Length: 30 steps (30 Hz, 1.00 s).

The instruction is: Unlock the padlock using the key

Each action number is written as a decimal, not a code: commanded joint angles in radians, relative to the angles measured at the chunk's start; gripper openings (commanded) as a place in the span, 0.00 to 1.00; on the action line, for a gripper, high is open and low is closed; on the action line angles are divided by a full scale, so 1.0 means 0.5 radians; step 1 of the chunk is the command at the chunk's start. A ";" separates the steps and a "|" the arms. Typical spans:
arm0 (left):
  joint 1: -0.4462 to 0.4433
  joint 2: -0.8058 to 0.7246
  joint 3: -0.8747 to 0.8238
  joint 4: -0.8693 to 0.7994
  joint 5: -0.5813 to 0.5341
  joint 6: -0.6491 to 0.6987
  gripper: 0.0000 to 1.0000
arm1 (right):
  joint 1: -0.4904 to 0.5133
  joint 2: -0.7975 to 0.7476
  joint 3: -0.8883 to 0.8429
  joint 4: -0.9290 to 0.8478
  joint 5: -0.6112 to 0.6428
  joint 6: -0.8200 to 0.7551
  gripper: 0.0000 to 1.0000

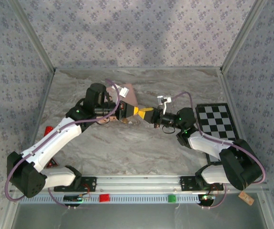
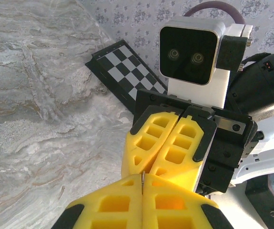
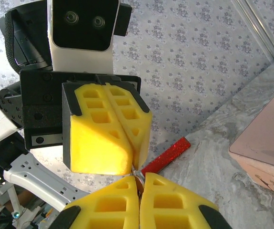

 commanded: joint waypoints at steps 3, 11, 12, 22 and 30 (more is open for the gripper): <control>0.025 -0.063 -0.032 0.061 -0.047 0.011 0.00 | 0.007 -0.041 0.051 0.014 -0.043 -0.026 0.00; 0.133 -0.190 -0.164 0.144 -0.256 -0.073 0.49 | -0.043 -0.092 0.015 -0.202 0.031 -0.078 0.00; 0.170 -0.223 -0.202 0.160 -0.311 -0.106 0.57 | -0.057 -0.118 0.006 -0.300 0.073 -0.106 0.00; 0.489 -0.181 -0.269 -0.222 -0.898 -0.343 0.73 | -0.090 -0.276 0.192 -1.610 0.538 -0.559 0.00; 0.320 -0.086 -0.342 -0.282 -1.126 -0.397 0.73 | -0.010 -0.264 0.162 -1.765 0.795 -0.505 0.00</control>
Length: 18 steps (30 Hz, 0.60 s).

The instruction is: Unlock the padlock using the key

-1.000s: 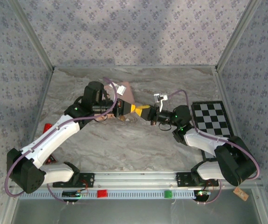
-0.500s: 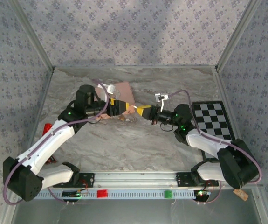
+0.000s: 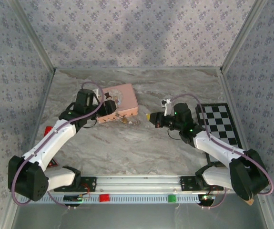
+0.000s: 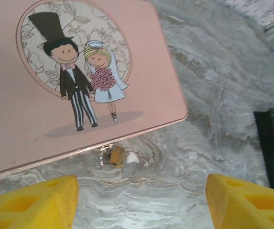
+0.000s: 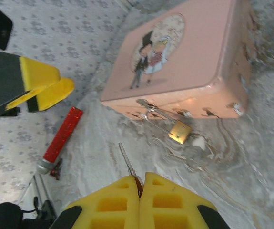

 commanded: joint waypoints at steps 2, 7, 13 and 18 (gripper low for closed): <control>-0.145 0.004 -0.085 0.050 -0.164 -0.098 0.73 | 0.067 -0.019 0.019 -0.157 0.203 -0.050 0.00; -0.228 0.069 -0.318 0.334 -0.262 -0.287 0.73 | 0.080 -0.019 0.019 -0.149 0.226 -0.051 0.00; -0.329 0.156 -0.679 1.039 -0.281 -0.407 0.73 | 0.078 -0.023 0.019 -0.134 0.246 -0.052 0.00; -0.434 0.202 -0.863 1.372 -0.494 -0.452 0.72 | 0.077 -0.031 0.010 -0.106 0.250 -0.046 0.00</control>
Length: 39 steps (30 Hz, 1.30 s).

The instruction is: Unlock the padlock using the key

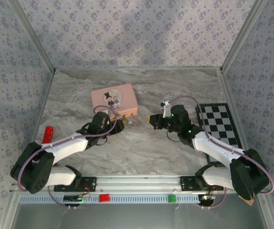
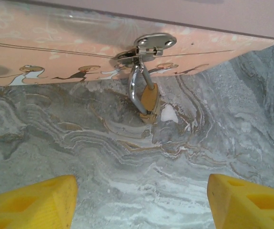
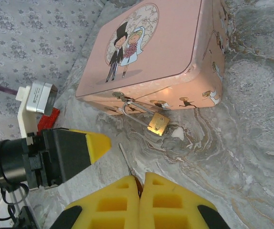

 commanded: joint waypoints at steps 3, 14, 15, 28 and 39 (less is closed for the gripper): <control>-0.077 0.136 -0.068 0.599 -0.219 -0.067 0.72 | 0.002 -0.033 0.000 0.024 0.027 -0.027 0.00; -0.177 0.704 -0.114 1.438 -0.430 -0.258 0.66 | -0.032 -0.100 -0.055 0.030 -0.007 -0.017 0.00; -0.182 0.716 -0.085 1.395 -0.438 -0.257 0.67 | -0.033 -0.116 -0.066 0.028 -0.006 -0.018 0.00; -0.183 0.949 0.054 1.342 -0.537 -0.386 0.54 | -0.102 -0.160 -0.129 0.059 -0.035 -0.008 0.00; -0.182 1.054 0.156 1.203 -0.597 -0.451 0.42 | -0.107 -0.235 -0.154 0.011 -0.017 -0.019 0.00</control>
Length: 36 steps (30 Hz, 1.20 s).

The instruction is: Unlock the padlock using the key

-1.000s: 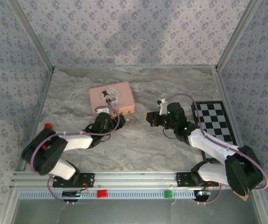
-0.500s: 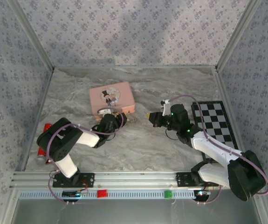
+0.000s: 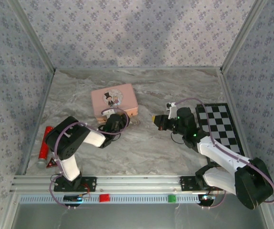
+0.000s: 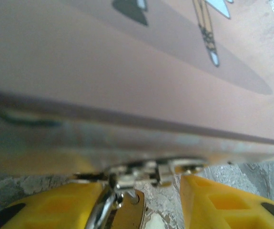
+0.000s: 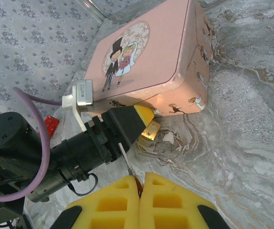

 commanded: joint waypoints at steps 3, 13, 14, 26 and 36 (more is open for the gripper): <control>0.006 0.082 0.071 -0.095 0.023 -0.061 0.38 | -0.012 -0.025 -0.021 -0.009 -0.003 -0.027 0.00; 0.024 -0.009 0.036 -0.159 0.077 -0.021 0.27 | -0.019 -0.007 -0.027 -0.012 -0.001 -0.013 0.00; 0.027 -0.022 0.034 -0.160 0.085 -0.016 0.26 | -0.018 -0.001 -0.024 -0.010 -0.004 -0.012 0.00; 0.055 -0.173 0.013 -0.246 0.202 0.044 0.15 | 0.000 0.053 -0.021 -0.029 0.005 0.024 0.00; 0.173 -0.375 0.154 -0.623 0.686 0.023 0.15 | 0.105 0.302 -0.004 0.139 -0.123 0.281 0.00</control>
